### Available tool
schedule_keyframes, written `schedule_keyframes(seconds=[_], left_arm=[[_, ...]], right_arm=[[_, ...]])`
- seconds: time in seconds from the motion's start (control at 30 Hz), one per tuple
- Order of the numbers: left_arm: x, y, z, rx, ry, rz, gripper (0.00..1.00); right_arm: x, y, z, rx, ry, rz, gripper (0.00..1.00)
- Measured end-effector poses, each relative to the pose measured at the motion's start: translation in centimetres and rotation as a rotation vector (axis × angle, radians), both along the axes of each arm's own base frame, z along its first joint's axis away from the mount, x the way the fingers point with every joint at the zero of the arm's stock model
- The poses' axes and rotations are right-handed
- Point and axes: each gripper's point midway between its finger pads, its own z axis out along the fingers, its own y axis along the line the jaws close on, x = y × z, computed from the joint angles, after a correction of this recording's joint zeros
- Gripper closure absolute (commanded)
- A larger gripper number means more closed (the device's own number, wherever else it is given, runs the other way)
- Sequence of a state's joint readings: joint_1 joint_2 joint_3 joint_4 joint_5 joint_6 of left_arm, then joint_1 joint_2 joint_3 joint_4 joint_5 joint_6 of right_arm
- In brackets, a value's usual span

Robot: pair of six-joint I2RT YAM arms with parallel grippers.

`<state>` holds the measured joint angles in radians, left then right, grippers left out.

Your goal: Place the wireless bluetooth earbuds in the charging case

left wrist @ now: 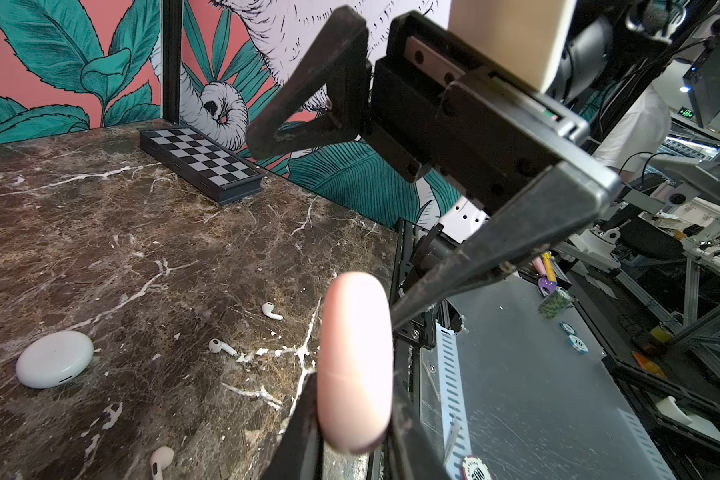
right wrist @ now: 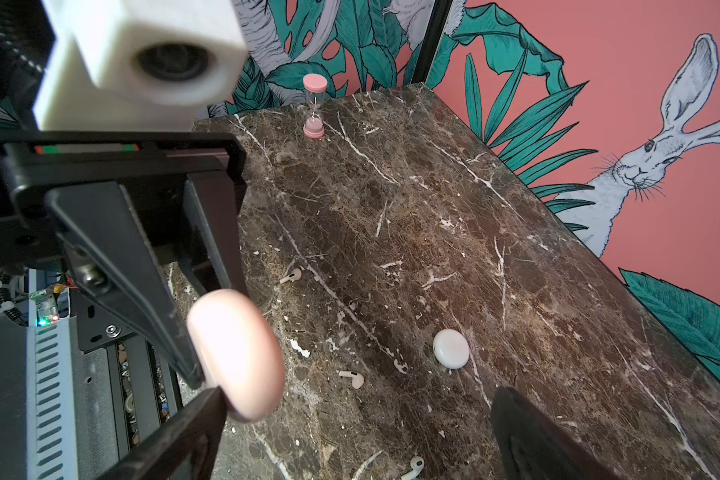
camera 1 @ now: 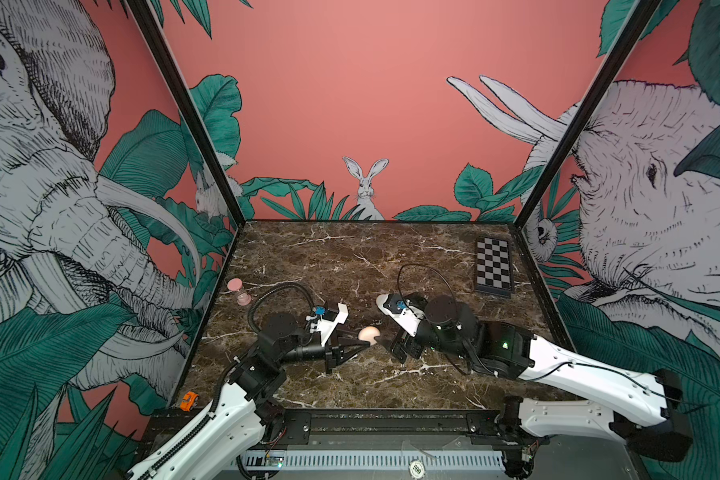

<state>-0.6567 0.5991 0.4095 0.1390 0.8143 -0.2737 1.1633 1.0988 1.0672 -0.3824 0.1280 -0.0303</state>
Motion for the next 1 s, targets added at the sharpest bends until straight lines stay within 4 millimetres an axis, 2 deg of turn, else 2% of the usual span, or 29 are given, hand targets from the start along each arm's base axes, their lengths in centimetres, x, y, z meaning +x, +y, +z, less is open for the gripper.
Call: schedule_keyframes(seconds=[0.33, 0.5, 0.73, 0.8, 0.9, 1.0], left_arm=[[-0.2, 0.1, -0.1, -0.009, -0.018, -0.002, 1.00], [-1.0, 0.0, -0.1, -0.016, -0.030, -0.046, 1.00], [-1.2, 0.5, 0.2, -0.032, -0.122, -0.016, 1.00], [-0.7, 0.9, 0.6, -0.039, -0.171, 0.028, 1.00], [0.3, 1.7, 1.4, -0.052, -0.251, 0.130, 1.00], [1.6, 2.8, 2.1, -0.067, -0.322, 0.249, 1.00]], right_arm=[[0.3, -0.1, 0.5, 0.004, -0.013, -0.018, 0.02], [0.9, -0.5, 1.1, 0.013, -0.032, -0.056, 0.02], [0.7, -0.6, 1.4, 0.033, -0.020, -0.059, 0.02], [0.5, -0.9, 1.9, 0.054, -0.014, -0.059, 0.02], [0.5, -1.6, 3.8, 0.115, 0.000, -0.080, 0.02], [1.7, -2.9, 6.1, 0.197, 0.034, -0.152, 0.02]])
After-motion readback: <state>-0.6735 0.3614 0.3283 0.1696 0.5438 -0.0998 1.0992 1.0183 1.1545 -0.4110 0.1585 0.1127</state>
